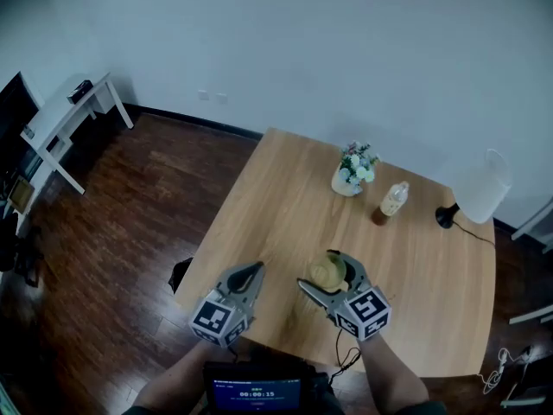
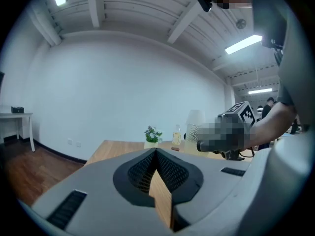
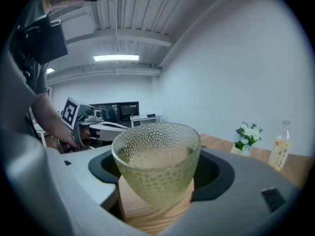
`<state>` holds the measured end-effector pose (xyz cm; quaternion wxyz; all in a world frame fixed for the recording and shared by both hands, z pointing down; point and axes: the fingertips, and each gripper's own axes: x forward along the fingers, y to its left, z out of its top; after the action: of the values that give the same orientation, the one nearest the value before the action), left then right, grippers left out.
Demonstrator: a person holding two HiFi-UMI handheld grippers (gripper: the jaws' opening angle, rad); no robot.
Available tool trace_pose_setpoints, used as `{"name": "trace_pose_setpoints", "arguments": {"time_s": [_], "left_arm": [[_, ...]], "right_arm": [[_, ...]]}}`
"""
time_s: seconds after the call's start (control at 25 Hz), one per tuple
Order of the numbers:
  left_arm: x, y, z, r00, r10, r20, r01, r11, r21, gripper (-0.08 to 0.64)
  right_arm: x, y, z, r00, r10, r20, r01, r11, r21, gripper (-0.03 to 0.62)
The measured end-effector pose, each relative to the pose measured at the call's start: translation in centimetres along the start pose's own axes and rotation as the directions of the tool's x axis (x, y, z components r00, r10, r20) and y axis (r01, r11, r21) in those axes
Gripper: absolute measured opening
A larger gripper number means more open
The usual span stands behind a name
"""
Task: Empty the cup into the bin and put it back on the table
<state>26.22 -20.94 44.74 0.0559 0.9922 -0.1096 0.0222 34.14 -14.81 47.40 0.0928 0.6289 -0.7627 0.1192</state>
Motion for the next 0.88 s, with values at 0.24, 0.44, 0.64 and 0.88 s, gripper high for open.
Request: {"name": "trace_pose_setpoints", "arguments": {"time_s": [0.24, 0.44, 0.64, 0.88], "left_arm": [[-1.1, 0.7, 4.5, 0.995, 0.024, 0.097, -0.021, 0.999, -0.040, 0.000], [-2.1, 1.0, 6.6, 0.990, 0.054, 0.131, -0.048, 0.998, -0.048, 0.000], [-3.8, 1.4, 8.1, 0.984, 0.099, 0.145, -0.099, 0.995, -0.010, 0.000], [-6.8, 3.2, 9.7, 0.967, 0.186, 0.173, -0.194, 0.981, 0.031, 0.000]], "right_arm": [[-1.6, 0.9, 4.7, 1.000, -0.005, 0.029, 0.006, 1.000, -0.028, 0.399], [-2.1, 1.9, 7.4, 0.999, 0.015, 0.046, -0.013, 0.999, -0.042, 0.399], [-2.1, 2.9, 8.9, 0.998, 0.052, 0.032, -0.050, 0.996, -0.073, 0.399], [-1.6, 3.3, 10.2, 0.993, 0.113, 0.026, -0.110, 0.990, -0.092, 0.397]]}}
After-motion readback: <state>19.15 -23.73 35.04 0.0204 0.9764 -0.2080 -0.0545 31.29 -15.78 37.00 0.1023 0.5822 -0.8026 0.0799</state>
